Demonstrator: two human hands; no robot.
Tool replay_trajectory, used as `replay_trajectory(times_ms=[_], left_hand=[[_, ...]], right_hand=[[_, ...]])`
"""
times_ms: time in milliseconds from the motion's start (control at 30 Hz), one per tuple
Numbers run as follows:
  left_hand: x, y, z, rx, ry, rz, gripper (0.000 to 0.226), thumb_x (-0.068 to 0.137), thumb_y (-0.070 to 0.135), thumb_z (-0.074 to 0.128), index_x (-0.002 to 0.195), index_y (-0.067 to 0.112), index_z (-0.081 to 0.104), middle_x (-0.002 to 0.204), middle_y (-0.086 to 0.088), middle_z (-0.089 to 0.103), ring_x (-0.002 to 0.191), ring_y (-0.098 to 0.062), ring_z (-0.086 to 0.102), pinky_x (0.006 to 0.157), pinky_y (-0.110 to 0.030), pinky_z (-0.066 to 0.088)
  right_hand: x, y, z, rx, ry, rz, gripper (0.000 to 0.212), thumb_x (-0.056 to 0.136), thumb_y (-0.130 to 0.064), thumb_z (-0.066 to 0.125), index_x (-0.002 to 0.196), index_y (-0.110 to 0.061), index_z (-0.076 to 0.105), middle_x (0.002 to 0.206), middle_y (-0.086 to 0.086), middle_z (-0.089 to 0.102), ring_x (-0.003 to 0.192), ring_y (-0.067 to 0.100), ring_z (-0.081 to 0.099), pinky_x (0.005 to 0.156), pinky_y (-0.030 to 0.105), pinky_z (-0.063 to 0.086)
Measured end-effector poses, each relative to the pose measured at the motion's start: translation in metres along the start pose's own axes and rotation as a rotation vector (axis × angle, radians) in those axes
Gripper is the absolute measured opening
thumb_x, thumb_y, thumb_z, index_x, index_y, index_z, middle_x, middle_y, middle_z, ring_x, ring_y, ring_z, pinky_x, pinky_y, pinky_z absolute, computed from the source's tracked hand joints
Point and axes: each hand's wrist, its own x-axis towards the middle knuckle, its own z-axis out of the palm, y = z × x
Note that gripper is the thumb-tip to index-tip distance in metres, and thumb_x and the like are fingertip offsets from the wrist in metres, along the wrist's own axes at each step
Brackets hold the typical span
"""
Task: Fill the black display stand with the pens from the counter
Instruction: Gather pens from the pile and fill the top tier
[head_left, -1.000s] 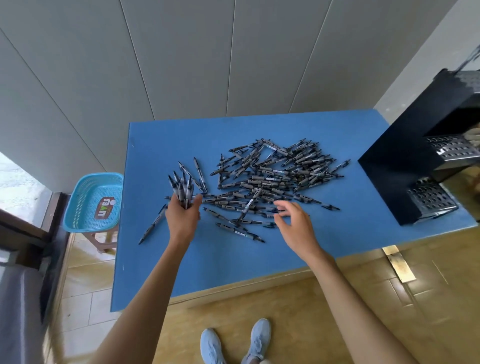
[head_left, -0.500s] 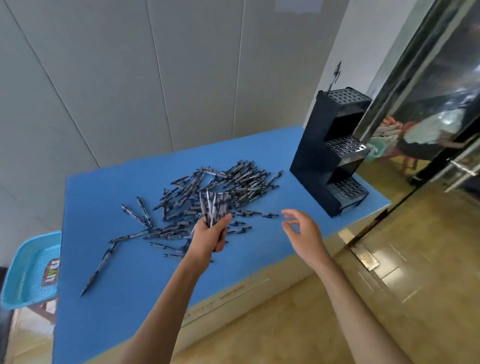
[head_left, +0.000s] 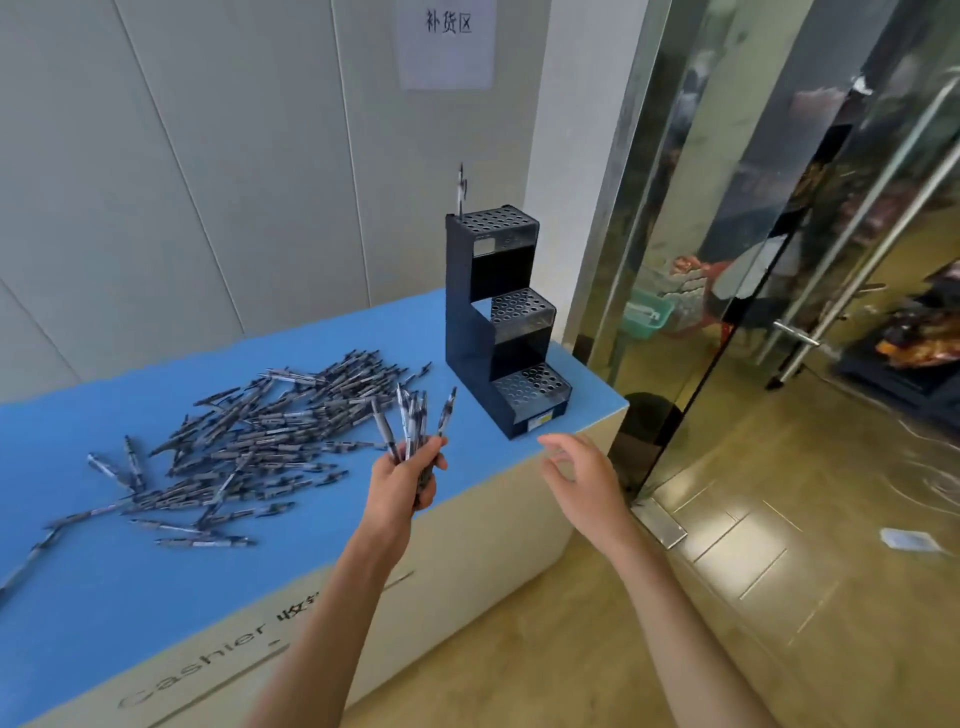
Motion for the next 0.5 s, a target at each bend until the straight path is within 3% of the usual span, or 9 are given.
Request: replay_trajectory(times_ms=[67,167,267,400,500], left_hand=[[-0.006,-0.002,0.028,0.026,0.002,0.034,0.021,0.102,0.024,0.061,0.101,0.003,0.067,0.083,-0.015,0.05,0.052,-0.018,0.029,0.053,-0.034,0.023],[-0.01,-0.007,0.066,0.02,0.023,0.064,0.021,0.102,0.025,0.061,0.108,0.006,0.066,0.08,-0.009,0.061,0.051,-0.017,0.033,0.053,-0.032,0.026],[-0.007,-0.012,0.099,-0.006,0.049,0.077,0.023,0.102,0.026,0.061,0.11,0.004,0.065,0.075,-0.005,0.06,0.052,-0.016,0.031,0.048,-0.028,0.025],[0.005,-0.015,0.132,0.001,0.055,0.093,0.025,0.101,0.028,0.062,0.093,0.005,0.063,0.077,-0.013,0.039,0.051,-0.015,0.025,0.047,-0.03,0.018],[0.021,-0.011,0.154,0.011,0.067,0.105,0.032,0.102,0.024,0.061,0.076,0.006,0.055,0.066,-0.01,0.029,0.05,-0.017,0.021,0.051,-0.036,0.014]], right_hand=[[-0.001,0.014,-0.025,-0.006,0.008,-0.018,0.031,0.099,-0.028,0.056,0.13,-0.026,0.061,0.125,-0.012,0.057,0.111,0.0,0.056,0.097,0.026,0.048],[-0.001,0.031,-0.058,-0.038,0.004,-0.056,0.033,0.099,-0.03,0.058,0.132,-0.029,0.058,0.127,-0.015,0.055,0.112,-0.002,0.054,0.096,0.02,0.045],[0.007,0.045,-0.086,-0.093,-0.004,-0.101,0.036,0.098,-0.034,0.059,0.134,-0.031,0.057,0.127,-0.019,0.052,0.115,-0.005,0.049,0.095,0.016,0.037],[0.027,0.058,-0.115,-0.099,0.025,-0.145,0.035,0.096,-0.037,0.06,0.13,-0.03,0.06,0.123,-0.017,0.053,0.116,-0.001,0.051,0.097,0.024,0.044],[0.049,0.067,-0.127,-0.1,0.033,-0.173,0.033,0.096,-0.037,0.061,0.128,-0.03,0.061,0.12,-0.019,0.053,0.114,0.0,0.052,0.094,0.025,0.046]])
